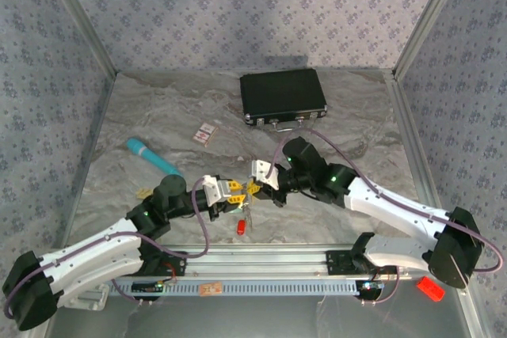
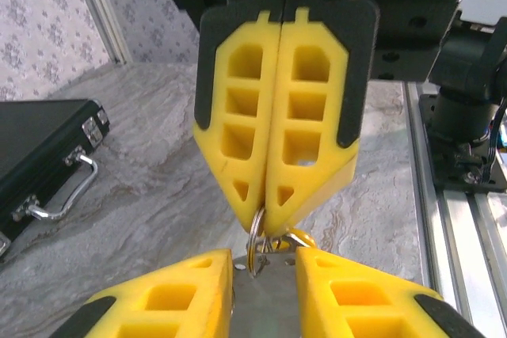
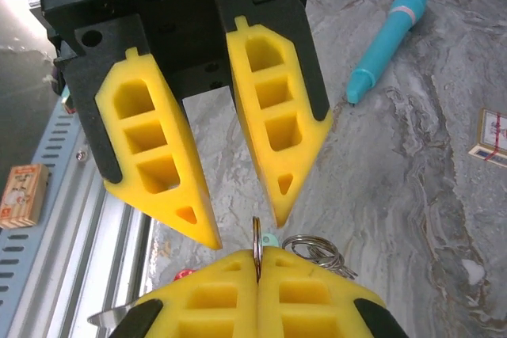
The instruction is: Put the keys on the keyring
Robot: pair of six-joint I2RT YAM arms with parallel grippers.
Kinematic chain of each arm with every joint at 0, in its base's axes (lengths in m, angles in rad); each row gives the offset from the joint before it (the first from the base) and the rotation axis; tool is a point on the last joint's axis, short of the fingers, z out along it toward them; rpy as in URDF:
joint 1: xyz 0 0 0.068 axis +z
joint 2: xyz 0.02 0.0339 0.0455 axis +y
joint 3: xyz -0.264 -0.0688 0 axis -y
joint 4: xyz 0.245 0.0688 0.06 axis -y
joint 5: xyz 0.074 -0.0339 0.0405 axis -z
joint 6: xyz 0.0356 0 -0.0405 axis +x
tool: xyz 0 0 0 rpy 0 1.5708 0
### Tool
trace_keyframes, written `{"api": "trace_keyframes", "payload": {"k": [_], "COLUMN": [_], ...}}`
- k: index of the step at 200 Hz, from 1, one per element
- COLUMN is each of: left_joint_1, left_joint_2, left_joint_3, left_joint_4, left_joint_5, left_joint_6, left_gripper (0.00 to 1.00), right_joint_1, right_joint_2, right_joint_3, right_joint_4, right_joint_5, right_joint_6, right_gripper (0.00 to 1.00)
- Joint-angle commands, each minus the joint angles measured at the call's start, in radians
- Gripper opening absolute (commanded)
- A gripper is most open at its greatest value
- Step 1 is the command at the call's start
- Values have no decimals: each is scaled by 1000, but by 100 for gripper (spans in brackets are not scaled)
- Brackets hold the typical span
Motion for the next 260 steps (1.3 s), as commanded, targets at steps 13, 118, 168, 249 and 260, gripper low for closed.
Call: {"api": "trace_keyframes", "payload": {"k": [13,118,168,249,260], "left_joint_1": [-4,-3,-4,-4,-3], "left_joint_2": [-5,3,-33,-28,-25], "left_joint_3": [91,87,5,-5,-2], "left_joint_4": [-141,-120,50,78,77], "left_joint_5": [-7,21,39,37,32], "left_joint_6": [43,42,-2,-9,-9], "left_gripper": [24,0,0,0,0], "right_joint_1": [43,61,21,11,11], "right_joint_2": [38,12,-19,6,7], "right_joint_3": [122,104,-6,6,13], "right_joint_4": [-186,-132,17,16,8], "right_joint_5": [97,95,34,11,6], "right_joint_6": [-112,-81,33,30,23], "right_gripper": [0,28,31,0,0]}}
